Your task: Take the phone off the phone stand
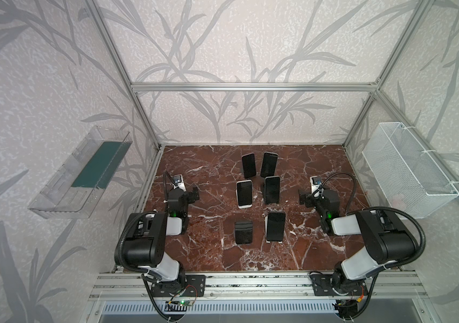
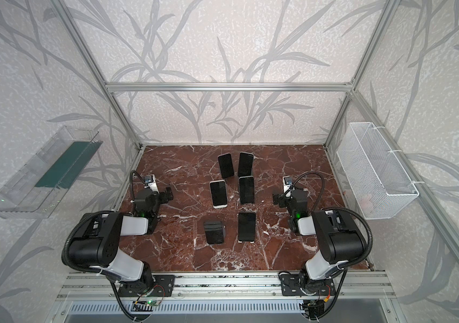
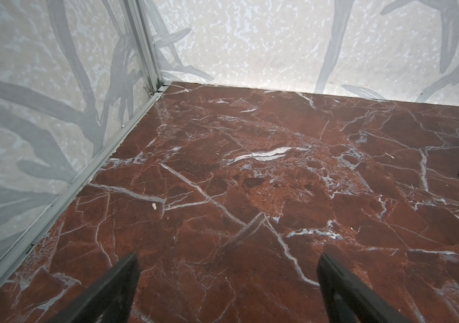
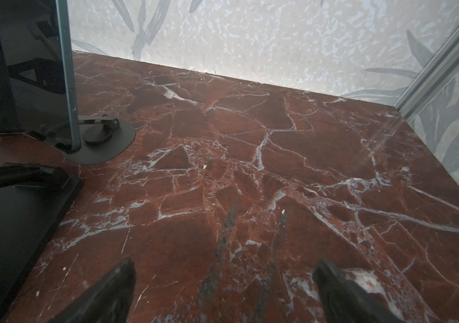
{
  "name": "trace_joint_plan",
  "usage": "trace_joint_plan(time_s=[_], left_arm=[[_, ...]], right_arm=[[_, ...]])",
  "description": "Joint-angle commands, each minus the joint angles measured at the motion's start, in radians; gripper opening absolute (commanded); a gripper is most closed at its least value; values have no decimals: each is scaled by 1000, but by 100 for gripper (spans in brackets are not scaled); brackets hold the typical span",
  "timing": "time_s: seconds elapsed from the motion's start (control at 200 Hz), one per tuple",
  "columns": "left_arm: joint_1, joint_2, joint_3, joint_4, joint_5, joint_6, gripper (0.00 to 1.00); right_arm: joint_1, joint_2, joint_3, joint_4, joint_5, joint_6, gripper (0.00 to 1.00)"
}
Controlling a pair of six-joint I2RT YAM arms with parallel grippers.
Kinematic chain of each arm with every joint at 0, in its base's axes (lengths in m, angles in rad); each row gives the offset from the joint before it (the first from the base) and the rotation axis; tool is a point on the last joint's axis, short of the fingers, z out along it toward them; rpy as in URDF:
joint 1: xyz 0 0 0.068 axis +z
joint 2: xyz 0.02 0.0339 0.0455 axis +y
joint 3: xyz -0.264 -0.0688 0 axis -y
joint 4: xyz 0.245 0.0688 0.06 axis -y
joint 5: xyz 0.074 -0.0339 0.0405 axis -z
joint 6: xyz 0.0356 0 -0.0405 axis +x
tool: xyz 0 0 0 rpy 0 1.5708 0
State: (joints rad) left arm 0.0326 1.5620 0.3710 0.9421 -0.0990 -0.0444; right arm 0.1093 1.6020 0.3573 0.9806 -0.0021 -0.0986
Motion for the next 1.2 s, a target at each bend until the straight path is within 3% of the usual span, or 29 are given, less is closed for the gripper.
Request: trace_joint_plan(time_s=[0.0, 1.195], left_arm=[[-1, 6, 5, 4, 8, 15, 99], [-1, 5, 6, 5, 9, 16, 99]], right_arm=[[-3, -14, 13, 8, -6, 6, 99], [49, -8, -21, 84, 100, -27, 99]])
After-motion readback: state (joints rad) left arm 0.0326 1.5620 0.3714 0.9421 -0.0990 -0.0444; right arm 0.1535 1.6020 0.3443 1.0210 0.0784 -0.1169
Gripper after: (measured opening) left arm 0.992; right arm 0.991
